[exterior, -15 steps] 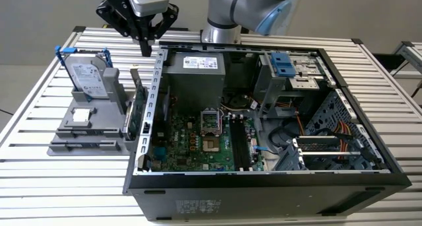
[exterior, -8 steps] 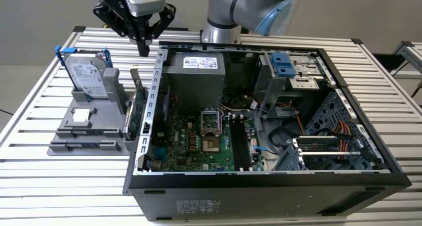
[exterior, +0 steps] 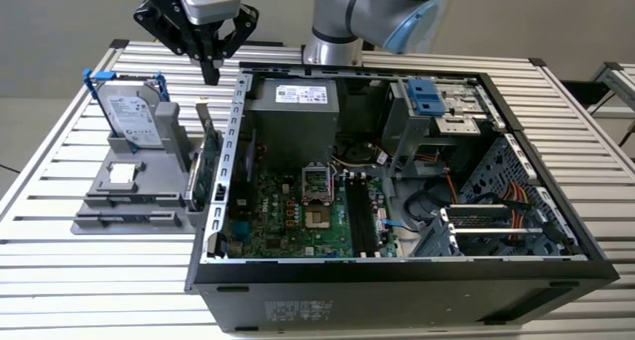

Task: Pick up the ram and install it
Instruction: 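Reach for the ram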

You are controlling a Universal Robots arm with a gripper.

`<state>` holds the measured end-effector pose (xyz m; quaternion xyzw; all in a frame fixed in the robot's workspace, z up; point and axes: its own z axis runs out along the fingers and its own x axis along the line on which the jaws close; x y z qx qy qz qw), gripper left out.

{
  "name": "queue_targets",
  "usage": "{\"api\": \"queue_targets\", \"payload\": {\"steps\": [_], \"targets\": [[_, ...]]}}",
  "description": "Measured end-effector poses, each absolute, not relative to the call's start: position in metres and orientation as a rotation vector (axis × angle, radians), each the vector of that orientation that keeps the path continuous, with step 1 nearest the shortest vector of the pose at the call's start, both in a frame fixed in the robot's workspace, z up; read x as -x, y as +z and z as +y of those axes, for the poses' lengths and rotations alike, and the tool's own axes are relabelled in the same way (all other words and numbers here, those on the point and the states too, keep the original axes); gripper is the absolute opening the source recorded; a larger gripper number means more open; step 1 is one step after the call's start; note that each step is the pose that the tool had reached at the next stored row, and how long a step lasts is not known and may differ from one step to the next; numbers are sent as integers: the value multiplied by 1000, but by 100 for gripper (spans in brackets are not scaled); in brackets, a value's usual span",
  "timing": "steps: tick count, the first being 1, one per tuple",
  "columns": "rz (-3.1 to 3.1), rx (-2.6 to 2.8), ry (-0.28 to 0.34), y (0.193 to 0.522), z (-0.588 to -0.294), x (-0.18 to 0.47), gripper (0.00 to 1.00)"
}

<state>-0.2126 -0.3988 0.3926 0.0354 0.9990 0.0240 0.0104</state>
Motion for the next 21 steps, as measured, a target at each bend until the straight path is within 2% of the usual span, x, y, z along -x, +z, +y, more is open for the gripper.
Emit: {"api": "queue_targets", "payload": {"steps": [21], "targets": [[3118,-111,75,393,-399,227,0]]}}
